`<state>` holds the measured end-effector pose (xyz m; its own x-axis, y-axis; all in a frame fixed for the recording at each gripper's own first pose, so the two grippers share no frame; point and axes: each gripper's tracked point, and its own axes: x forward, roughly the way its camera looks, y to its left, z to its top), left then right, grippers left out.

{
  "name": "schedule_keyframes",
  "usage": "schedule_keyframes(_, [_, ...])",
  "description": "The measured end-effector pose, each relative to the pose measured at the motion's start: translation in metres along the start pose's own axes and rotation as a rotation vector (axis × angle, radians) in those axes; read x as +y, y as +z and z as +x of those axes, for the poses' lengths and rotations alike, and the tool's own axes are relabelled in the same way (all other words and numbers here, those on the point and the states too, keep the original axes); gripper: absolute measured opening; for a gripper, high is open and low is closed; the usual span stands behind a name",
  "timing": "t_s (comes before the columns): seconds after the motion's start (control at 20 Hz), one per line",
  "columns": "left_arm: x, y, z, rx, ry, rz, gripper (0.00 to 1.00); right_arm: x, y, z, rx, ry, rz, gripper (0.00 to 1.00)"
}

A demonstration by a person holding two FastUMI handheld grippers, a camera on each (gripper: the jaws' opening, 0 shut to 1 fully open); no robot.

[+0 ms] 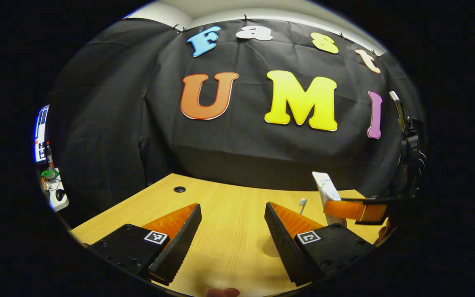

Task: Put the toothbrush and toothpaste on the desktop into the cup, then pick up the cup and place it on the coaster on the desktop.

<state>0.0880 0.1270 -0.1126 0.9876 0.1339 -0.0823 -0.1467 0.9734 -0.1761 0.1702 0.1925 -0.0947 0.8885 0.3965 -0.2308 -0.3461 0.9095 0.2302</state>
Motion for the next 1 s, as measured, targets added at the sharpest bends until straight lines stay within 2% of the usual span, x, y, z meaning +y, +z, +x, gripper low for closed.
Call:
schedule_keyframes(0.2, [0.032,-0.037,-0.008,0.063,0.079,-0.025,0.98,0.011,0.013,0.034,-0.098,0.029,-0.024,0.17])
schedule_keyframes(0.35, [0.046,-0.061,-0.014,0.107,0.123,-0.065,0.98,0.018,0.007,0.057,-0.124,0.059,0.02,0.17])
schedule_keyframes(0.5, [0.054,-0.083,-0.018,0.146,0.152,-0.099,0.99,0.018,-0.002,0.074,-0.135,0.054,0.001,0.17])
schedule_keyframes(0.7, [0.054,-0.096,-0.024,0.191,0.161,-0.106,0.98,0.019,-0.019,0.077,-0.15,0.06,-0.013,0.17])
schedule_keyframes(0.85, [0.05,-0.095,-0.024,0.183,0.15,-0.094,0.98,0.017,-0.031,0.077,-0.15,0.062,-0.027,0.18])
schedule_keyframes(1.0, [0.045,-0.098,-0.026,0.192,0.133,-0.09,0.98,0.011,-0.04,0.072,-0.149,0.046,-0.039,0.26])
